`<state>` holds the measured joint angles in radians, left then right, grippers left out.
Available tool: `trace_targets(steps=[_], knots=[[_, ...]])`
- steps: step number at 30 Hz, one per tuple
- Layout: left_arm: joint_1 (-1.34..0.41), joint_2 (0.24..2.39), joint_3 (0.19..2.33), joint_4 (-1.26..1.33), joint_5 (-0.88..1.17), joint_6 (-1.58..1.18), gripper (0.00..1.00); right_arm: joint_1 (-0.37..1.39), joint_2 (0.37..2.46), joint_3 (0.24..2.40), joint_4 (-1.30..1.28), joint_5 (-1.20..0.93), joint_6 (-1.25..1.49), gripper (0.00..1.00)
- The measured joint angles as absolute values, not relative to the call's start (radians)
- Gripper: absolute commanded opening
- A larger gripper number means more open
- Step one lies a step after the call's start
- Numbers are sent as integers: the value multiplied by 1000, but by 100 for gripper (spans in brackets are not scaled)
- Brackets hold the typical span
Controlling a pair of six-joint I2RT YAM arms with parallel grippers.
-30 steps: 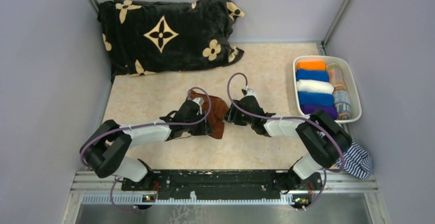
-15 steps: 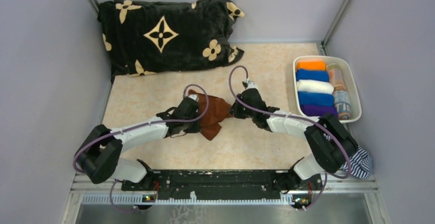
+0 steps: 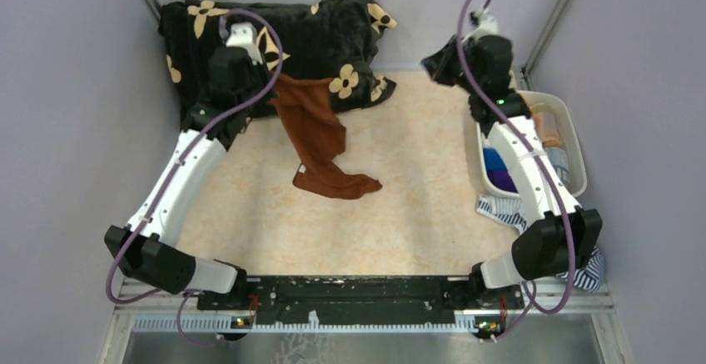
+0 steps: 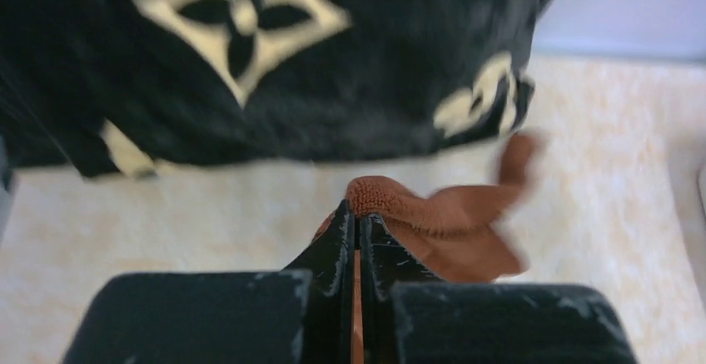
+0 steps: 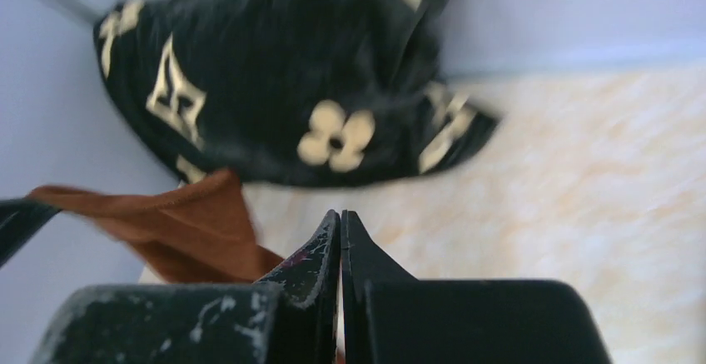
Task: Roll the towels
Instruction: Flatten out the towel at the center of the board.
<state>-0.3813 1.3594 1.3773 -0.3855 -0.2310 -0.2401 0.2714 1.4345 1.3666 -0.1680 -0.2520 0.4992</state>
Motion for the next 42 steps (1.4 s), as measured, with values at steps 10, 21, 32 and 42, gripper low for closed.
trace_targets(steps=[10,21,32,42], knots=[[-353,1408,1750,-438,-76,-119,0,196,1319,1600,-294,-295,387,20],[-353,1298,1568,-502,-44,-164,0,387,1268,997,-148,-361,285,50],[-353,1172,1420,-478,-184,-159,0,477,1695,1051,16,-309,172,62],[-346,1169,1383,-466,-227,-150,0,540,2022,1262,41,-263,168,54]])
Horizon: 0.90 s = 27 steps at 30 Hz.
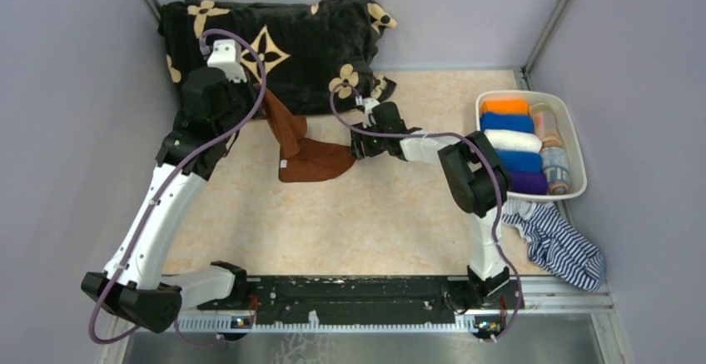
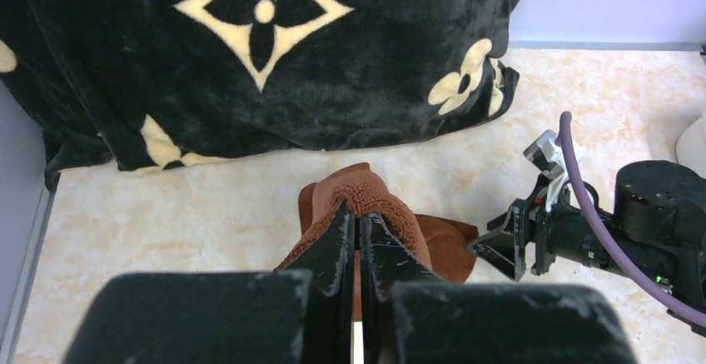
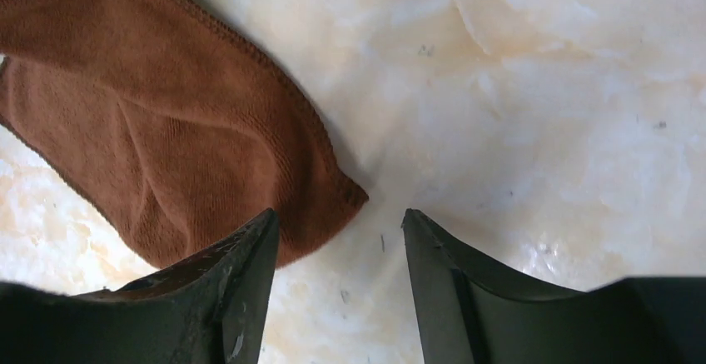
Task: Roll the towels
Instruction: Flatten out the towel at the center of the board.
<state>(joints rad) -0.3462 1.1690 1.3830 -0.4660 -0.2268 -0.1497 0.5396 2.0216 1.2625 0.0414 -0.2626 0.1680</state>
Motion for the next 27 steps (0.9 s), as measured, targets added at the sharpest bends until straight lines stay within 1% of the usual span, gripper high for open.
trace_targets(steps=[3,7,9,15,19,22,27], knots=[[-339,1167,1378,-463,-229,-149,0,545,2054,1304,48,-256,169,43],[-323,1167,1377,-463,-232,-149,0,549,2072,1319,48,-257,175,15],[-310,1167,1377,-463,-233,-150,0,549,2072,1319,40,-258,175,0],[-257,1177,1380,-464,-229,-163,0,548,2053,1319,-5,-246,136,0],[-187,1222,1408,-464,-188,-181,0,516,1972,1319,-88,-204,91,0],[-98,1283,1447,-465,-113,-212,0,451,1880,1341,-146,-170,52,0],[33,1412,1562,-476,39,-293,0,307,1736,1465,-224,-123,-7,0]])
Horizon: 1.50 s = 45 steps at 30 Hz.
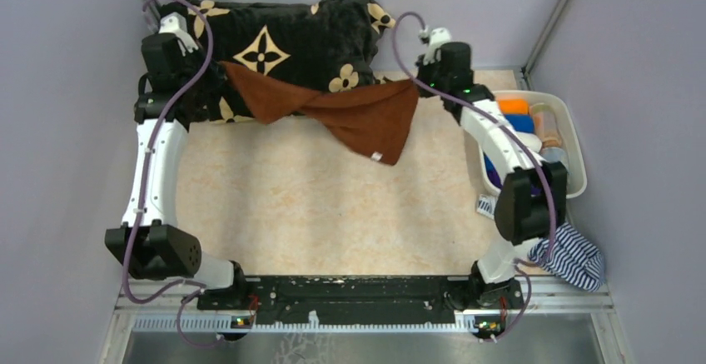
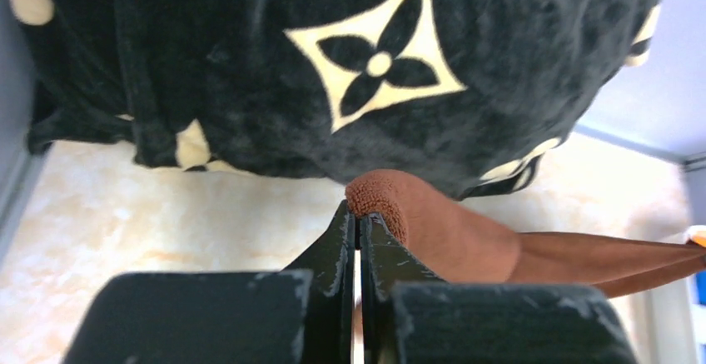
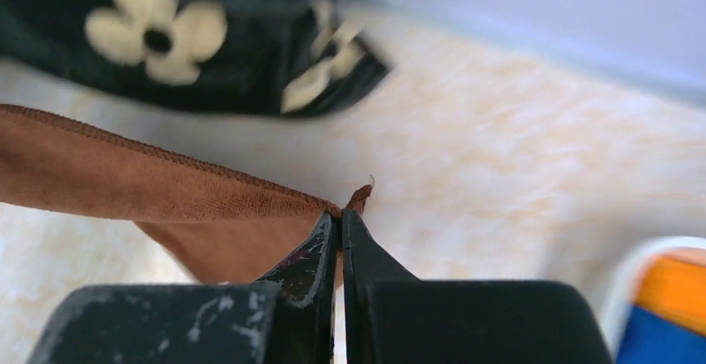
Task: Roll the towels
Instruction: Flatten out the towel at the center of the board.
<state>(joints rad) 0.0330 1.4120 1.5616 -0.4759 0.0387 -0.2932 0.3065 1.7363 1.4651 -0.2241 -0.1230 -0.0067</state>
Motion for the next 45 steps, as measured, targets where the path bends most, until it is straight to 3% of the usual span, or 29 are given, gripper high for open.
trace_targets(steps=[6,12,14,16,17,20,24,29,32,38,45], knots=[[122,1448,1617,-471,228,-393,0,220,1499,1512,-270,-55,-71,0],[164,1320,1374,-446,345,-419,2,232,1181,1259,-257,-65,-67,0],[169,1256,1224,-449,375,-418,22,233,1095,1131,-269,-88,-43,5],[171,1209,1118,-449,388,-418,46,233,1024,992,-293,-133,0,21],[171,1172,1039,-449,393,-418,52,233,998,937,-312,-156,23,32],[173,1084,881,-465,395,-416,63,233,922,780,-391,-230,89,44],[173,1012,805,-482,417,-410,70,233,849,736,-461,-285,142,47],[113,933,750,-478,432,-420,71,233,857,735,-419,-328,187,52],[-29,906,697,-481,383,-438,70,241,923,734,-383,-330,213,54],[-342,945,645,-513,230,-488,60,319,1049,732,-338,-308,231,58],[-556,1104,642,-528,38,-529,50,351,1081,697,-257,-311,244,63]])
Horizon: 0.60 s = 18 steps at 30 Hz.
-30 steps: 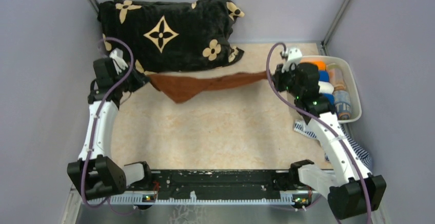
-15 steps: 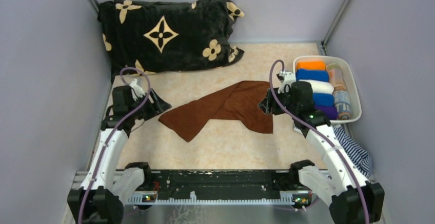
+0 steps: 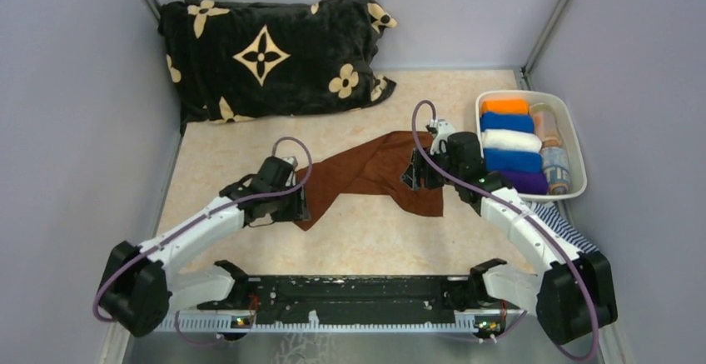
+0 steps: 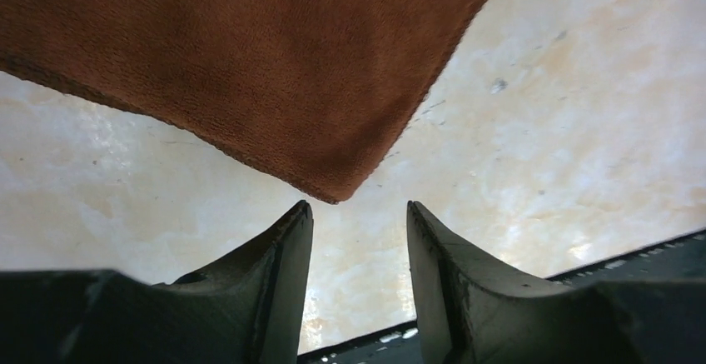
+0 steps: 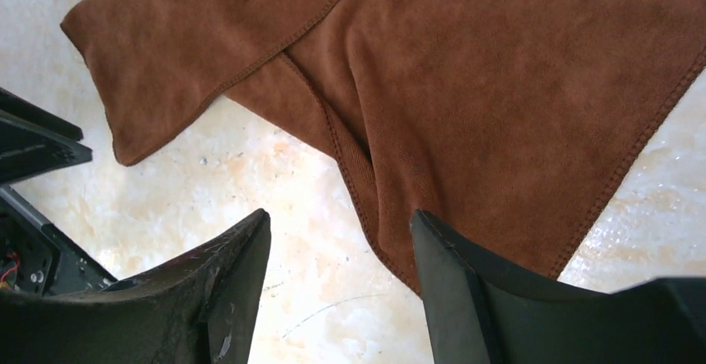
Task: Roll the towels
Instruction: Flatten out the towel at the center of the board.
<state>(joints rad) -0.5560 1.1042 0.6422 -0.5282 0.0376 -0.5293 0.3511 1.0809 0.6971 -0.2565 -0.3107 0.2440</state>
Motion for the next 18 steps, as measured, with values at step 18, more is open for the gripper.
trace_targets(steps=[18], knots=[[-785,1427,734,-569,-207,-550,27,360,1144,678,-162,-359,255,64]])
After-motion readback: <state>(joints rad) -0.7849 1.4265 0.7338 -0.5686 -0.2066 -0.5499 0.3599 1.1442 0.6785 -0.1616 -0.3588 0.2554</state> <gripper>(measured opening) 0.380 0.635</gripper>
